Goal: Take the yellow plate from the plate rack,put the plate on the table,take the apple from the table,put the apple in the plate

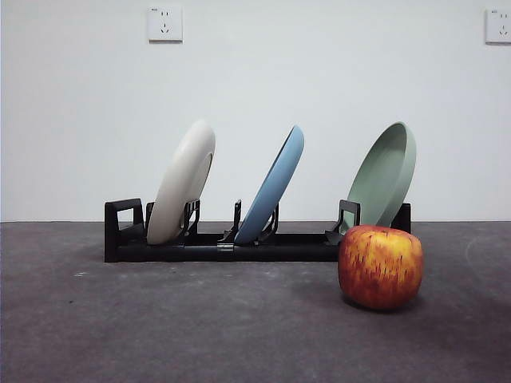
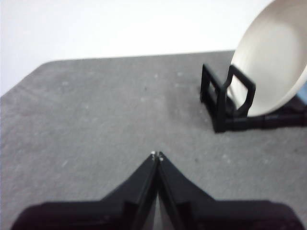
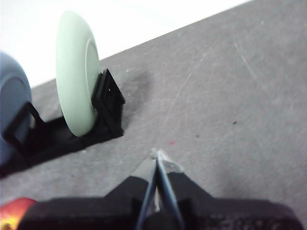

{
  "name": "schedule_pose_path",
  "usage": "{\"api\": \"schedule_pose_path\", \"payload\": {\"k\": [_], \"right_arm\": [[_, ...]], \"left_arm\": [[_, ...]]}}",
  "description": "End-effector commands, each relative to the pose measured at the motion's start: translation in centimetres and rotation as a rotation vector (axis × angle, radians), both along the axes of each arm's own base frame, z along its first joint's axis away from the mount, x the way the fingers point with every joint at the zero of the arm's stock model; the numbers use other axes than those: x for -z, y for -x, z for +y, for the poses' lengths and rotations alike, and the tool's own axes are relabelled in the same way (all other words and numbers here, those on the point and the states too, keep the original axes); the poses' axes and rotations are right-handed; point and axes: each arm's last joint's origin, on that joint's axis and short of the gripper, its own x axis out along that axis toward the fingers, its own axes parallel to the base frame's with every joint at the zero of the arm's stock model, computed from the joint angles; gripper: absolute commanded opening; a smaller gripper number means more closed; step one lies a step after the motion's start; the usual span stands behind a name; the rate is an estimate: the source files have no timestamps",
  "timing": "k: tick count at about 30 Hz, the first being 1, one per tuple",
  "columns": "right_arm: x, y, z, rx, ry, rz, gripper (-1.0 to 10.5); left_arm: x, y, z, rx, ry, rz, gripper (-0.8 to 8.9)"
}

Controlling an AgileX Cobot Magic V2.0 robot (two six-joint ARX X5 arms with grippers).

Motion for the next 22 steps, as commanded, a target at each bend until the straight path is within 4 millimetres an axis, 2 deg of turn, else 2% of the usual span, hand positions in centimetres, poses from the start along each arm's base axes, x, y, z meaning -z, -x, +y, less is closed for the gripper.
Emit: {"api": "schedule_pose_path", "payload": {"k": [1,4,9,16,22], "right_arm": [[0.0,0.0,0.2,-0.034,-0.103,-0.002,-0.1],[-1.0,0.1,0.3,-0.085,-0.112,-0.015,-0.1],[-3.5,0.2,0.4,-0.117,-0.117,-0.037,-0.1],[-8.2,-0.4,0.6,-0.164,-0.093,0.021,-0.1],[-12.2,-1.8,0.8,-0.232,0.000,0.074,-0.1]], "left_arm": [[0.0,-0.1,-0.1,0.023,0.110,-0.032,-0.05],[-0.8,-0.1,-0.3,0.106,0.184,-0.086,-0.06],[-2.5,0.3,-0.4,0.134,0.278,-0.085,-0.06],[-6.4,0.6,-0.5,0.172,0.318,-0.066,-0.06],[-9.8,-0.6,-0.7,0.202,0.290,-0.032,-0.06]]}}
